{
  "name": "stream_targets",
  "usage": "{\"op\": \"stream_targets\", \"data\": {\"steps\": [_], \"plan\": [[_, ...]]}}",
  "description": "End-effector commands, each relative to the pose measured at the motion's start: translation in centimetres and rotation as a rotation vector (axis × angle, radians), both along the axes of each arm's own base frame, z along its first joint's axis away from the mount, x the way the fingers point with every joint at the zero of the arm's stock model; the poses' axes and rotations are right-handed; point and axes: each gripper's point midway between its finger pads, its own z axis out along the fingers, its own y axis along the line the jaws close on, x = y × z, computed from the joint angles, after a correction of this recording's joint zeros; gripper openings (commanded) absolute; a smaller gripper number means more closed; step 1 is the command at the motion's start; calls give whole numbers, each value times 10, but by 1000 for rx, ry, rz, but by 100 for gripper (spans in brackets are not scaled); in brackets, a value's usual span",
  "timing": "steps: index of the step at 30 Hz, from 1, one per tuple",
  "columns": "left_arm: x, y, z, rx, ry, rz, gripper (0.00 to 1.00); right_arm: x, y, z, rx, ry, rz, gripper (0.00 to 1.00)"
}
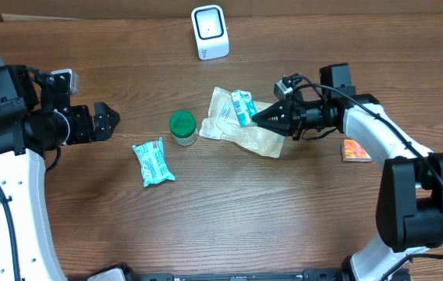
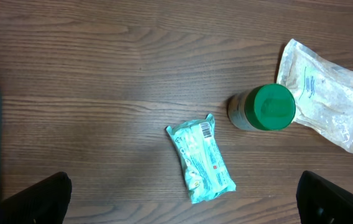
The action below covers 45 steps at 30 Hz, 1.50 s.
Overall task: Scan the item barcode
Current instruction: 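Lift the teal pack and hold it in front of the white scanner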
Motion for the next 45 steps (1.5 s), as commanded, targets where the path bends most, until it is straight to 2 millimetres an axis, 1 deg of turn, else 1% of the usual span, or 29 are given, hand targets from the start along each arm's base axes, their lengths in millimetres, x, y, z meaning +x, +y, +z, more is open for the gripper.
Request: {"op": "stream_targets", "data": {"steps": [1,7,9,10,13,14,16,18,20,22,23,24,26,27,28,29,30,33,34,35,36,39,41,42,43,44,45], "plan": [[1,-1,2,9,-8,-16,100,0,-3,15,35,3,7,4],[1,-1,2,9,-8,-17,100,1,-3,15,35,-8,7,4],[1,-1,2,9,-8,-17,100,4,0,9,-2,-43,-5,4],[1,-1,2,9,-8,-16,100,7,1,1,-46,-47,-23,4],[1,-1,2,9,-8,-16,100,22,2,-52,-357,-44,-128,4],[1,-1,2,9,-8,-17,100,23,1,-67,-453,-52,-149,4],[1,-1,2,9,-8,-16,100,21,1,-92,-617,-93,-152,4],[1,-1,2,9,-8,-16,100,15,4,-109,-742,-106,-143,4],[1,-1,2,9,-8,-16,100,9,10,-117,-820,-127,-126,4],[1,-1,2,9,-8,-17,100,8,13,-117,-905,-153,-117,4],[1,-1,2,9,-8,-16,100,9,12,-116,-947,-164,-118,4],[1,-1,2,9,-8,-17,100,13,9,-108,-1036,-199,-124,4],[1,-1,2,9,-8,-16,100,22,4,-92,-1146,-271,-131,4],[1,-1,2,9,-8,-16,100,29,-1,-78,-1226,-314,-156,4],[1,-1,2,9,-8,-17,100,48,-8,-43,-1365,-454,-216,4],[1,-1,2,9,-8,-17,100,54,-9,-31,-1402,-495,-250,4],[1,-1,2,9,-8,-16,100,67,-11,-11,-1461,-571,-320,4],[1,-1,2,9,-8,-16,100,95,-12,25,-1549,-739,-487,4],[1,-1,2,9,-8,-16,100,111,-8,42,-1569,-843,-571,4],[1,-1,2,9,-8,-16,100,119,-5,49,-1571,-887,-609,4],[1,-1,2,9,-8,-16,100,133,3,60,-1559,-957,-666,4],[1,-1,2,9,-8,-17,100,166,23,74,-1509,-1113,-738,4],[1,-1,2,9,-8,-17,100,188,33,77,-1508,-1236,-757,4],[1,-1,2,9,-8,-16,100,204,41,74,-1525,-1335,-742,4],[1,-1,2,9,-8,-16,100,214,45,70,-1542,-1403,-727,4],[1,-1,2,9,-8,-17,100,228,51,61,-1564,-1486,-713,4],[1,-1,2,9,-8,-17,100,235,54,55,-1579,-1529,-700,4]]}}
